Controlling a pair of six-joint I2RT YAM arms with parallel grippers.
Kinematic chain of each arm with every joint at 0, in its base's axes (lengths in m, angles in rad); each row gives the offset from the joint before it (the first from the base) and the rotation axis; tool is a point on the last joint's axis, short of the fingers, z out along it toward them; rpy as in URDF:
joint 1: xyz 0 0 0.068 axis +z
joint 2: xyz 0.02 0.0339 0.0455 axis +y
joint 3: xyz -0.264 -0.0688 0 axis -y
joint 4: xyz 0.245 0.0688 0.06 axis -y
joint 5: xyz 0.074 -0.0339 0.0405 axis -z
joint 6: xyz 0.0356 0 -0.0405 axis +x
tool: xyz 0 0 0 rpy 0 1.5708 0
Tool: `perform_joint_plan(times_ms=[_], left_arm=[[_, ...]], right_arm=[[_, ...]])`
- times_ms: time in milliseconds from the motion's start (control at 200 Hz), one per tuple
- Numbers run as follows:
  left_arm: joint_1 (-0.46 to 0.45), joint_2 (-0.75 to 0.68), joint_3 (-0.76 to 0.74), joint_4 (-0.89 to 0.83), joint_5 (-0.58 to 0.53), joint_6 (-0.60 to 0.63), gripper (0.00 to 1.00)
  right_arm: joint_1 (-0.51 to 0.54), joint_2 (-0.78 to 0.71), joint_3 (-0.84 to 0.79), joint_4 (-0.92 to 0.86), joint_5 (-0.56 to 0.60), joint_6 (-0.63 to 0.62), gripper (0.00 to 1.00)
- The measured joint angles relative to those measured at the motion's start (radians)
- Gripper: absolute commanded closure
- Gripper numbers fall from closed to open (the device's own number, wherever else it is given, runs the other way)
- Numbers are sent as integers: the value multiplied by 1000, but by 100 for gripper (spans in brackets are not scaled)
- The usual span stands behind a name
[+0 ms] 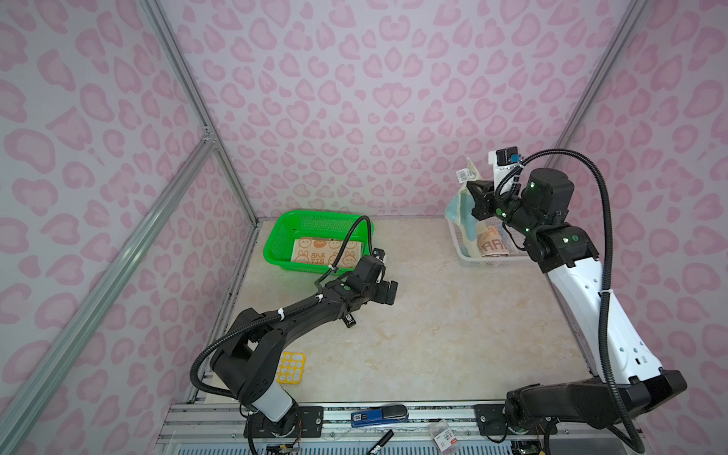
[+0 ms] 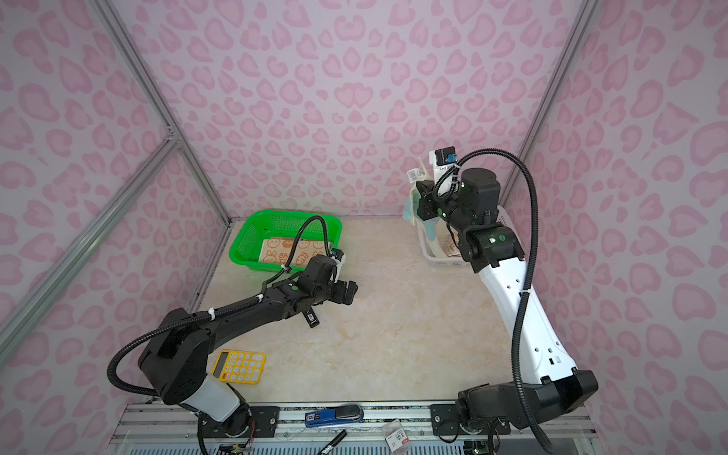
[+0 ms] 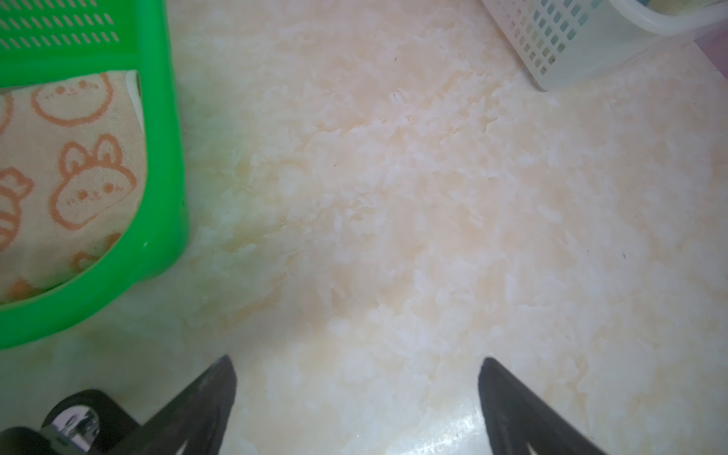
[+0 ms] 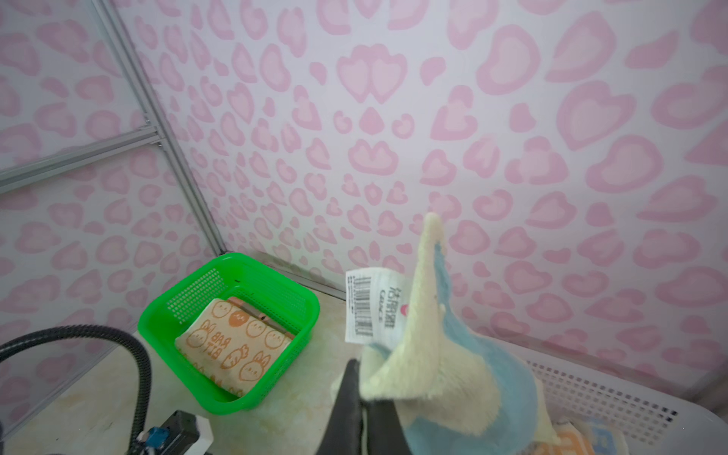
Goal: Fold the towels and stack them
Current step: 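Grasp the teal-and-cream towel in the white basket with the right gripper and lift, then lower the teal towel onto the table with the right gripper while the left approaches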
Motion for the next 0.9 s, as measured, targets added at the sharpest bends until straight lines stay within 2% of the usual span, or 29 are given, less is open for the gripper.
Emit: perform_joint_plan(times_ms=[220,355,625,790,905], left_arm=[[0,-72,-31,8,-55,16,2],[0,-125,-62,8,-78,30,2],[0,-250,-157,24,-71,75,2],[-13,-259,-190,90,-37,74,2],[-49,-206,-166,144,-36,74,2]], right_arm=[[162,-16,16,-15,6,-55,100],[227,-14,-60,0,23,-68,100],[243,20,-392,83,88,-5,100],[249,31,-483,152,91,49,100],[255,37,-505,177,92,78,100]])
